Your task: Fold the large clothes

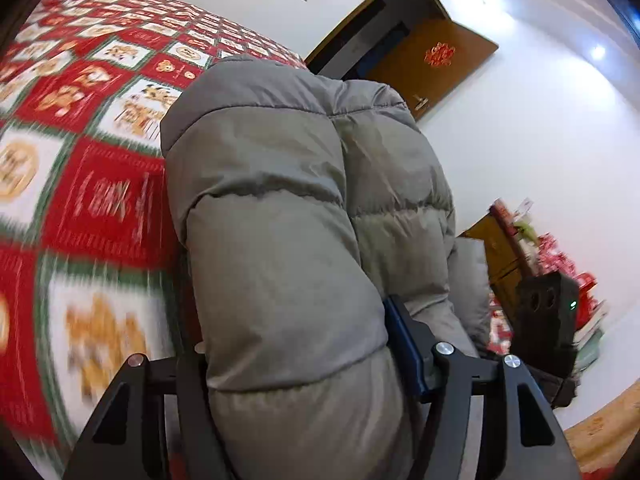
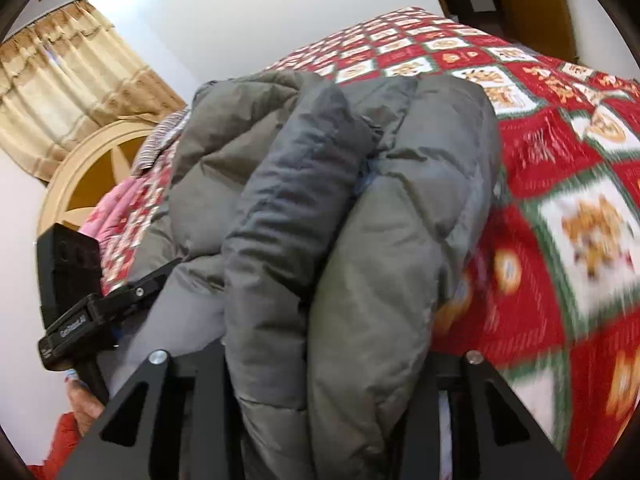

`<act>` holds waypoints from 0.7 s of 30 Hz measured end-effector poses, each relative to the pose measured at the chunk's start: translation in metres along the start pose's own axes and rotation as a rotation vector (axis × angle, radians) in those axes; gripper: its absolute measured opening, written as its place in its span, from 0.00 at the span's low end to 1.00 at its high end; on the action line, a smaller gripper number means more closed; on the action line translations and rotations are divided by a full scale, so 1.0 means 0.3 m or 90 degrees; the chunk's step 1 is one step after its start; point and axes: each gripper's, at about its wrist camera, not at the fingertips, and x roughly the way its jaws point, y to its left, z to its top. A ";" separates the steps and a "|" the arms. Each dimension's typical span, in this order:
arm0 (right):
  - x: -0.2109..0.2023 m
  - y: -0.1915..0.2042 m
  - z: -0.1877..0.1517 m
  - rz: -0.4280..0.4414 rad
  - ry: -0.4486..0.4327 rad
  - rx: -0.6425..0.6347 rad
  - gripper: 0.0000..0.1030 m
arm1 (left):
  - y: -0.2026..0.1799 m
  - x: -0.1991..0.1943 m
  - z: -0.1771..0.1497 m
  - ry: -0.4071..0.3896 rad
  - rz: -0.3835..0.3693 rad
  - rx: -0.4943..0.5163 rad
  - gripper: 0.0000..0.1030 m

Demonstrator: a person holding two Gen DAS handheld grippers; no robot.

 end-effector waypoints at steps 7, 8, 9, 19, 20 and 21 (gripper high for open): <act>-0.260 0.059 -0.072 0.041 -0.067 0.013 0.34 | -0.209 -0.114 -0.011 -0.012 -0.066 0.052 0.60; -0.299 0.063 -0.068 0.039 -0.082 0.014 0.34 | -0.263 -0.118 0.003 -0.015 -0.080 0.071 0.60; -0.365 0.061 -0.062 0.035 -0.105 0.013 0.34 | -0.314 -0.112 0.019 -0.018 -0.094 0.087 0.60; -0.785 -0.082 0.052 -0.130 -0.234 -0.006 0.34 | -0.670 0.230 0.139 0.044 -0.158 0.150 0.60; -0.789 -0.114 0.058 -0.147 -0.236 0.001 0.34 | -0.694 0.288 0.142 0.055 -0.145 0.155 0.60; -0.784 -0.153 0.066 -0.158 -0.235 0.009 0.33 | -0.708 0.318 0.134 0.062 -0.133 0.160 0.60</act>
